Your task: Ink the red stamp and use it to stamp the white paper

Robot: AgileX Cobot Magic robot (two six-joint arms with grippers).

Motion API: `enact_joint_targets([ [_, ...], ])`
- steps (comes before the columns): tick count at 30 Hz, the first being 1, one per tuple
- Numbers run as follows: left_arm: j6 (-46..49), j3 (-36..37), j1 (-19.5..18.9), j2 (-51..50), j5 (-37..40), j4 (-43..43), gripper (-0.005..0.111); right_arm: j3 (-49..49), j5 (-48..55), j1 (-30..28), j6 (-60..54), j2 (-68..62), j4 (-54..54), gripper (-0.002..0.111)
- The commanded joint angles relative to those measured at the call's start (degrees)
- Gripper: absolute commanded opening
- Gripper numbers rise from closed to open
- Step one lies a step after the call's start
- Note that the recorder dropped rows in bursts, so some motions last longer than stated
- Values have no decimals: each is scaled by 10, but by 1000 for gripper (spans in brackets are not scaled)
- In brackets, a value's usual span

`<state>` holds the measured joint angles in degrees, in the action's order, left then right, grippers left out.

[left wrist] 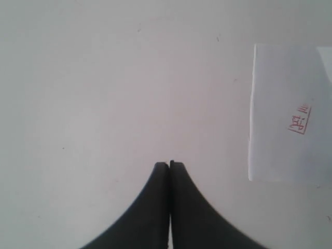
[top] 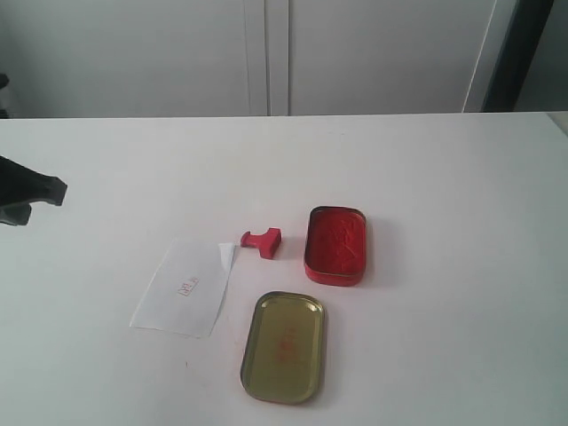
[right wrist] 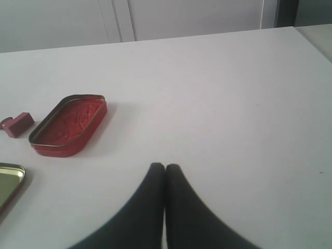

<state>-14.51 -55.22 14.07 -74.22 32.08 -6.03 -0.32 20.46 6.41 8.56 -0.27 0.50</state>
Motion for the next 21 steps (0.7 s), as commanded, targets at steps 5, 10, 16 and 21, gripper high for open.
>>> enact_joint_targets([
  [5,1,67,-2,88,-76,0,0,3,-8,-2,2,3,-1,0],
  [10,1,154,-5,148,-114,0,0,3,-8,-2,2,3,-1,0],
  [16,-3,230,-42,218,-156,20,0,3,-8,-2,2,3,-1,0],
  [21,-2,267,-65,277,-162,26,0,3,-8,-2,2,3,-1,0],
])
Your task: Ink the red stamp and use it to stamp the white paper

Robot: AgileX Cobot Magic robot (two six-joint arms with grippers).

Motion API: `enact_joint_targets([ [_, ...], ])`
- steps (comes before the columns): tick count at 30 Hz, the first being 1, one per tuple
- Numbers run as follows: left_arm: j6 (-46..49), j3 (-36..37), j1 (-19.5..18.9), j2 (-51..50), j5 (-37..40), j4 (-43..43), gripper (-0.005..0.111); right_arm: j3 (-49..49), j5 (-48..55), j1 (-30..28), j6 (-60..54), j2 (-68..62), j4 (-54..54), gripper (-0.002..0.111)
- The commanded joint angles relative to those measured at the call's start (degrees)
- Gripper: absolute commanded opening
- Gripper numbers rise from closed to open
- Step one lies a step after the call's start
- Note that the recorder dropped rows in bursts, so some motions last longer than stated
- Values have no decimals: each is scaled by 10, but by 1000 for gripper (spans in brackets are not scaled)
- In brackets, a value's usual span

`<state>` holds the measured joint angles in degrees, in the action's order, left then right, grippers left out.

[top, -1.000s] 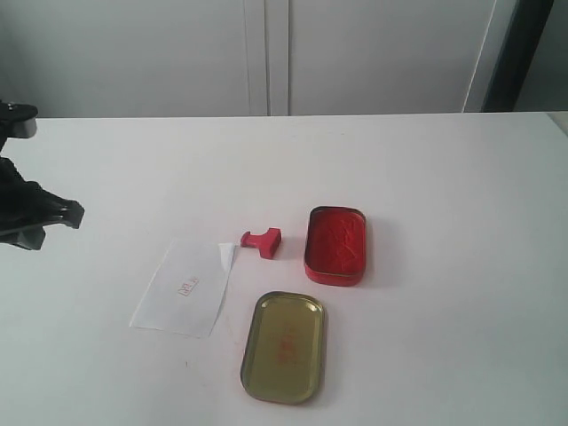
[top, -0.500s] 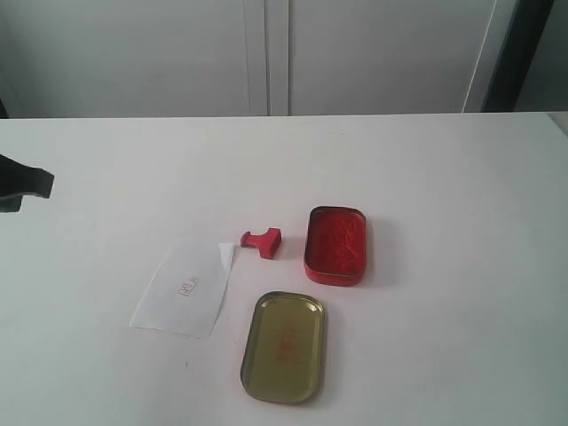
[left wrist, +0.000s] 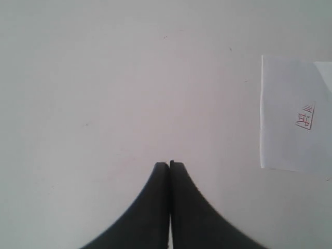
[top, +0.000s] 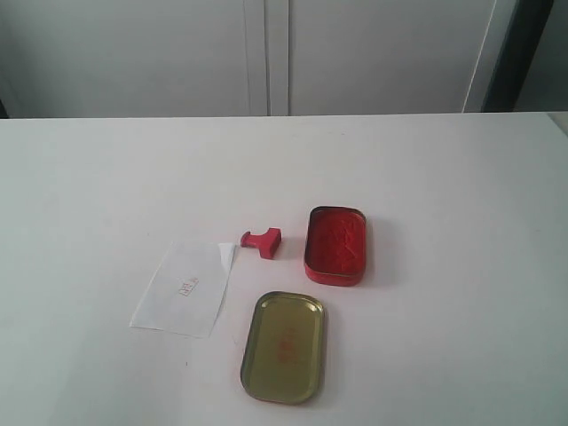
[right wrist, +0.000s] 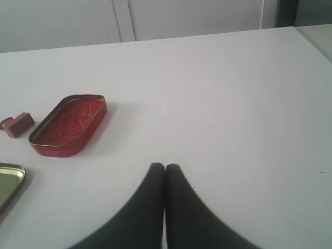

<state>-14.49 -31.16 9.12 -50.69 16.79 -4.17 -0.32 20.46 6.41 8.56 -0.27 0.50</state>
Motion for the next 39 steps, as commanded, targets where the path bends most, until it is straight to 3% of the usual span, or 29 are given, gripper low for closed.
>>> enact_joint_targets([
  [1,-2,35,-19,53,-10,7,0,3,-8,-2,2,3,-1,0],
  [9,-2,88,-44,146,-10,16,0,3,-8,-2,2,3,-1,0],
  [17,1,149,-44,241,-42,16,0,3,-8,-2,2,3,-1,0],
  [29,1,245,-44,414,-29,16,0,3,-8,-2,2,3,-1,0],
  [34,-3,260,-90,481,-17,16,0,3,-8,-2,2,3,-1,0],
  [39,-3,260,-101,507,-16,22,0,3,-8,-2,2,3,-1,0],
])
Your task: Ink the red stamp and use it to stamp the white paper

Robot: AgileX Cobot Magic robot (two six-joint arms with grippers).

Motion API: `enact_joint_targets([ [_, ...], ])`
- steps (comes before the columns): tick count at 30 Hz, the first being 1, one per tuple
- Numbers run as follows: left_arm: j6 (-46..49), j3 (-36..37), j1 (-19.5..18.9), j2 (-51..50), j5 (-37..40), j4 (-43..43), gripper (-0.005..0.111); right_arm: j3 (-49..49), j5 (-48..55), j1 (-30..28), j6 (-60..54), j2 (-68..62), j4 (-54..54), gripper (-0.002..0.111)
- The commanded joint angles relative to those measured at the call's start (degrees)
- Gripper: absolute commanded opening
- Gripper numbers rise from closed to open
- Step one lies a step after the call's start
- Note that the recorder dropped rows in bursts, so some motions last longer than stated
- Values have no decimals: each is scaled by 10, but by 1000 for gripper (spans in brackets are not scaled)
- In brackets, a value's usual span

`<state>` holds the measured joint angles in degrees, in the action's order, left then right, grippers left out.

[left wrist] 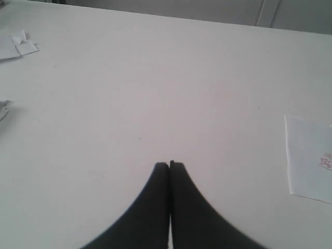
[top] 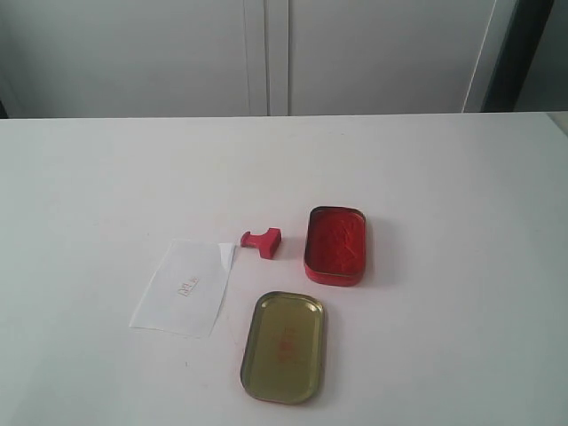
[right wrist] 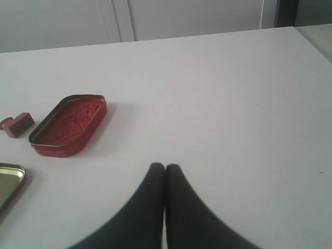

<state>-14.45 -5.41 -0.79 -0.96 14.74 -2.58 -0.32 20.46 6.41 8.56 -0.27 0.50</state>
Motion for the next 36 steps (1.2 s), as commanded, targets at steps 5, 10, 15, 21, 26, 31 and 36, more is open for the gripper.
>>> enact_joint_targets([
  [5,-3,2,13,10,27,8,0,3,-8,-2,2,3,-1,0],
  [10,-3,2,15,10,28,12,0,3,-8,-2,2,3,-1,0],
  [15,-3,2,15,10,28,22,0,3,-8,-2,2,3,-1,0],
  [21,45,9,15,10,33,50,0,3,-8,-2,2,3,-1,0],
  [26,95,9,15,10,51,51,0,3,-8,-2,2,3,-1,0],
  [31,130,9,15,10,54,51,0,3,-8,-2,2,3,-1,0],
  [36,141,9,15,10,54,51,0,3,-8,-2,2,3,-1,0],
])
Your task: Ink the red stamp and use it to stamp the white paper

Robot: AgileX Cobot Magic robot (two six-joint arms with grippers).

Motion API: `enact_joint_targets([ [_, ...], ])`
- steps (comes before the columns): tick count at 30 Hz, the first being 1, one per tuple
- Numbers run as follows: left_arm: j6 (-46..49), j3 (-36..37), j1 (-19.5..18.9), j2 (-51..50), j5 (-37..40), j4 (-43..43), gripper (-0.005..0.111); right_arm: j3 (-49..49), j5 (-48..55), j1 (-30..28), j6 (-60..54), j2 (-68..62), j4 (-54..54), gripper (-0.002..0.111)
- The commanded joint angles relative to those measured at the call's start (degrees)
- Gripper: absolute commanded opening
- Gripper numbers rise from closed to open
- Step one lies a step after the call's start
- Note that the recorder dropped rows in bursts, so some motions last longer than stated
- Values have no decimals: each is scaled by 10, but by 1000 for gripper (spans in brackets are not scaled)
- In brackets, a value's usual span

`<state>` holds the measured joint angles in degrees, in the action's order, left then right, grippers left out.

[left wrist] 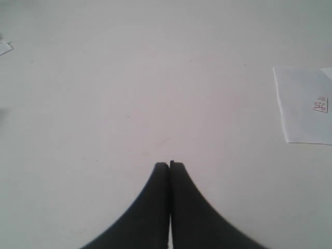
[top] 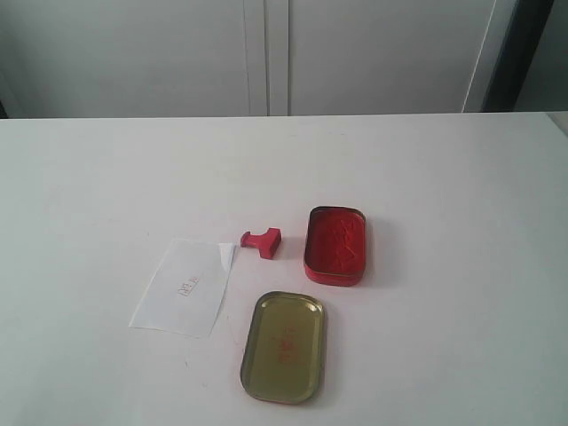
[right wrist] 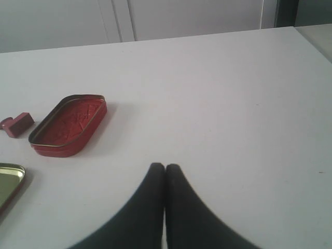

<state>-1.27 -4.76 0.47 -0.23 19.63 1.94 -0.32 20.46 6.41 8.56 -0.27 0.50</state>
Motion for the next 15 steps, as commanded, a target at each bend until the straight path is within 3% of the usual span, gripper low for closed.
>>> enact_joint_targets([
  [1,10,3,3,2,5,6,0,3,-8,-2,2,3,-1,0],
  [15,13,40,3,2,-9,-7,0,3,-8,-2,2,3,-1,0],
])
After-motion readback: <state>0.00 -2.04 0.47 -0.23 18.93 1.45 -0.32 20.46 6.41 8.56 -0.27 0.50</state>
